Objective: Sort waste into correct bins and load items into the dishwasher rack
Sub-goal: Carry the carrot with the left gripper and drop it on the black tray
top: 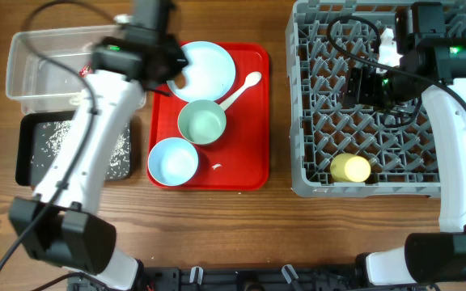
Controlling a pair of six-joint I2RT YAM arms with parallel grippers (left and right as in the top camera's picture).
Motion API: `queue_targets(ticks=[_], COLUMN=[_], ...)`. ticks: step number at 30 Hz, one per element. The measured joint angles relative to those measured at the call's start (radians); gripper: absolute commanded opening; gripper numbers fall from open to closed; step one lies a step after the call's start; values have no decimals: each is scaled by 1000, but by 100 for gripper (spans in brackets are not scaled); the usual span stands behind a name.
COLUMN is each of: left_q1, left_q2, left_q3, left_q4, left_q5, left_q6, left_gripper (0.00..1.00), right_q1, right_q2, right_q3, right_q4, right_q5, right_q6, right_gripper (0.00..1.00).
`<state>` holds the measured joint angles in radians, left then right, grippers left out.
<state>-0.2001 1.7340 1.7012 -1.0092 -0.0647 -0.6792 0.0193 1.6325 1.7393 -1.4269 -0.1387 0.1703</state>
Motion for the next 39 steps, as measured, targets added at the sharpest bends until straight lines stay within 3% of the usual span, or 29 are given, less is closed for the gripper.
queue_targets(ticks=[7, 15, 22, 30, 33, 37, 39], left_q1=[302, 522, 595, 602, 602, 602, 602], left_q2=[0, -1, -1, -1, -1, -1, -1], left_q3=[0, -96, -325, -550, -619, -670, -674], left_q4=[-166, -159, -25, 250, 366, 453, 456], left_q5=[-6, -13, -13, -13, -13, -12, -8], left_q6=[-141, -267, -301, -308, -308, -317, -317], left_gripper=[13, 12, 11, 14, 19, 33, 45], right_q1=[0, 0, 0, 0, 0, 0, 0], right_q2=[0, 0, 0, 0, 0, 0, 0], right_q3=[0, 0, 0, 0, 0, 0, 0], right_q4=[0, 0, 1, 1, 0, 0, 0], right_q5=[0, -3, -3, -3, -3, -3, -3], right_q6=[0, 3, 8, 8, 8, 8, 9], right_gripper=[82, 83, 82, 82, 82, 83, 82])
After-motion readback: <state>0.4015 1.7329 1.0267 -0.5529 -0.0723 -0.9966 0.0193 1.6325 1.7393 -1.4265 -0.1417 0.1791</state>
